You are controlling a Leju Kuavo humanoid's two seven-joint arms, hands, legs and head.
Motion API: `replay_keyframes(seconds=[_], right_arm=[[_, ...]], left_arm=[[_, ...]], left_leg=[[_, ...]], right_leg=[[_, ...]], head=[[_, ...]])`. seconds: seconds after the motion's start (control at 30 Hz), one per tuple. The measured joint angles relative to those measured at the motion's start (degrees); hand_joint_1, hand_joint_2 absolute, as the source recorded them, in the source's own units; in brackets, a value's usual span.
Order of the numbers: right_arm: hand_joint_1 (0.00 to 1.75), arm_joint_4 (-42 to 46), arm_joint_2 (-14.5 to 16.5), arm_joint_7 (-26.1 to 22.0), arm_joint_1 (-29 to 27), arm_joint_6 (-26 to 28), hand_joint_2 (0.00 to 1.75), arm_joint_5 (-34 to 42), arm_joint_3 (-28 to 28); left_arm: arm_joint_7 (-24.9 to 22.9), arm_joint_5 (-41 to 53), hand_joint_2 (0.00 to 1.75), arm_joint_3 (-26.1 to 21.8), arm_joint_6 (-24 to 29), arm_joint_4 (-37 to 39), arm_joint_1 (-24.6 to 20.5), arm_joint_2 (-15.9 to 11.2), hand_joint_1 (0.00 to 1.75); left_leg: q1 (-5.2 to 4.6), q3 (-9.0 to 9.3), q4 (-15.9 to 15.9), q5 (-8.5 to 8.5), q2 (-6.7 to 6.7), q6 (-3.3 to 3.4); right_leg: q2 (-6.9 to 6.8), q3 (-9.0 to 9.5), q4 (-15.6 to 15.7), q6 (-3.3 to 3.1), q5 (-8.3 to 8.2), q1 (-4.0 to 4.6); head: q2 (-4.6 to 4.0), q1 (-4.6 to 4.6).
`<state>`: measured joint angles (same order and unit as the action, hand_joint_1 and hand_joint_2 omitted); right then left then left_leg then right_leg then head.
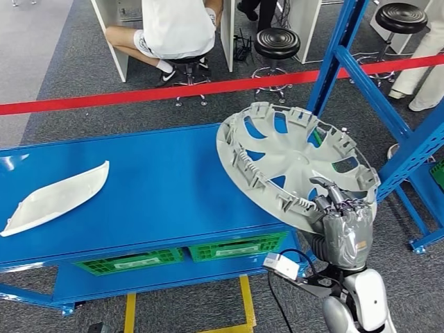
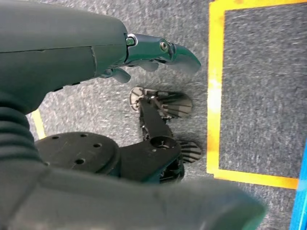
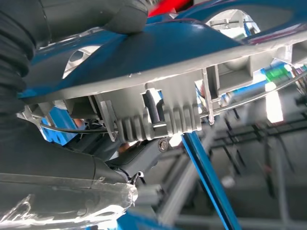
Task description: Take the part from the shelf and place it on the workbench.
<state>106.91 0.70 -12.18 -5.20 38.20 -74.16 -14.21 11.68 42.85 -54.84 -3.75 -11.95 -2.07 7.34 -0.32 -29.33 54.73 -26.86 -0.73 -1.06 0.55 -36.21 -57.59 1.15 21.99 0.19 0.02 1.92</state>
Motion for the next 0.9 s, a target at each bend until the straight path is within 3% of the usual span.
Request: replay_keyframes(seconds=[0.17,0.43,0.7,0.9], right_arm=[[1.75,4.49,1.15,-4.14,-0.75,0.82,1.75,-3.5,-0.18],[1.75,11.66,1.92,0.25,-4.78,0.85,1.75,-12.85,-2.38],[1.75,14.19,1.92,0.71,-6.02,0.85,1.75,-13.06,-3.28],[1.75,13.73,1.85,1.67,-6.28,0.85,1.75,-12.06,-4.38]], left_arm=[[1.61,1.09,1.75,0.01,0.26,-0.05,-0.18,-0.06,0.0],[8.88,7.24,1.75,2.07,9.36,-0.52,0.03,3.39,0.0],[9.07,7.49,1.75,2.92,8.99,-0.9,0.02,3.81,0.0],[3.41,7.63,1.75,2.9,6.16,-0.9,0.45,4.15,0.0]], left_leg=[[0.01,0.01,0.0,-0.02,0.01,-0.02],[0.01,-0.01,0.0,-0.05,0.0,0.01],[0.04,-0.02,0.0,-0.08,0.01,0.02],[0.05,-0.03,-0.01,-0.07,0.02,0.01]], right_leg=[[0.01,0.0,0.0,-0.01,0.02,0.02],[0.0,0.01,0.0,-0.01,0.03,0.0],[0.01,0.01,0.0,-0.02,0.06,0.03],[0.01,0.03,0.0,-0.03,0.06,0.04]], head=[[0.0,-0.01],[0.0,0.01],[0.0,-0.01],[0.0,0.0]])
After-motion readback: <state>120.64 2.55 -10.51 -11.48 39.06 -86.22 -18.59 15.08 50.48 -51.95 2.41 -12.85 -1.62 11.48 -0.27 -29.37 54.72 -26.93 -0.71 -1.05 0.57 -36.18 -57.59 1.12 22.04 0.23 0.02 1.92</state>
